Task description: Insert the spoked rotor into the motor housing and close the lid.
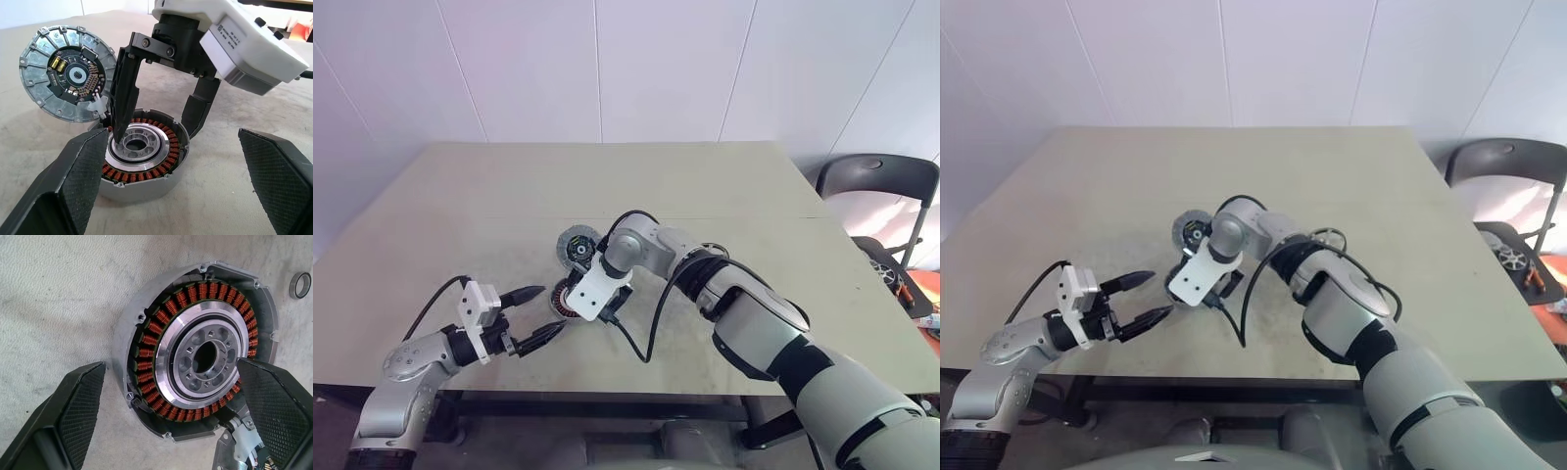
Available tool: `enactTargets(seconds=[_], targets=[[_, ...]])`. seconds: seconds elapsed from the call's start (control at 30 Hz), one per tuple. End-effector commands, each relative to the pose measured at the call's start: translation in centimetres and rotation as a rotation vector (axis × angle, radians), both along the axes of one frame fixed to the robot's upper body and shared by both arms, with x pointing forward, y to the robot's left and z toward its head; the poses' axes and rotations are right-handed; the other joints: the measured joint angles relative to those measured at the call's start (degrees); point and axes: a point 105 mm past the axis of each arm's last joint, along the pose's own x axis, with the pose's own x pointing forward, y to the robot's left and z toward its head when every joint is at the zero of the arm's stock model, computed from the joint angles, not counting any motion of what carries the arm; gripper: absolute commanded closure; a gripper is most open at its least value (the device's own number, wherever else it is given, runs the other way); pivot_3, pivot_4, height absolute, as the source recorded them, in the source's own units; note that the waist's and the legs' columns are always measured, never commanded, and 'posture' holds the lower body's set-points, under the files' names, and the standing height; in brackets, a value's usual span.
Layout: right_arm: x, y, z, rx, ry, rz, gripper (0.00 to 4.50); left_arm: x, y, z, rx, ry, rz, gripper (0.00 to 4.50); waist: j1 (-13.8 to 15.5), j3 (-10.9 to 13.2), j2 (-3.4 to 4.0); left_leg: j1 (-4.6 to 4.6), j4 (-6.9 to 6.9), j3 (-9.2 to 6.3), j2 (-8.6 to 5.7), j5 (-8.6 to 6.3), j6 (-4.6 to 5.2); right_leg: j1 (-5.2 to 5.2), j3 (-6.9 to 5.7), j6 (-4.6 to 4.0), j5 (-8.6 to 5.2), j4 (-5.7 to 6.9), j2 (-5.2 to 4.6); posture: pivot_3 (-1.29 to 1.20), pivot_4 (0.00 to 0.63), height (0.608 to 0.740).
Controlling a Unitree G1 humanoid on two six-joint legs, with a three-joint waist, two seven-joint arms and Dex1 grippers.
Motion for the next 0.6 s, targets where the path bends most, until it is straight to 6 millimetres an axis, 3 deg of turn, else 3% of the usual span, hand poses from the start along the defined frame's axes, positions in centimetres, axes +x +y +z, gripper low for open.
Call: enactTargets(seconds=[0.03,0.2,0.6], targets=[[0.6,0.0,1.3,0.007,-0.016,-0.01,0.93,0.0,0.1,1.5,-0.005,-0.053,-0.004,0.0,-0.01,0.0,0.01,0.0,0.0,0.0,0.0,0.0,0.0,0.0,0.0,0.0,0.0,0.0,0.0,0.0,0.0,0.74],[0.6,-0.3,1.3,-0.002,-0.006,-0.014,2.49,0.0,0.0,1.5,-0.007,-0.052,-0.002,0.0,-0.12,0.03,0.03,0.13,-0.01,0.0,0.0,0.0,0.0,0.07,0.0,-0.01,-0.01,0.03,0.01,0.0,0.0,0.74],[1.7,-1.3,2.5,-0.028,-0.074,0.001,2.49,-0.1,-0.1,1.4,-0.007,-0.05,-0.001,0.0,0.07,0.13,0.12,0.18,-0.06,0.0,0.0,0.0,0.0,0.11,0.0,-0.05,-0.03,-0.01,-0.02,0.0,0.0,0.74]])
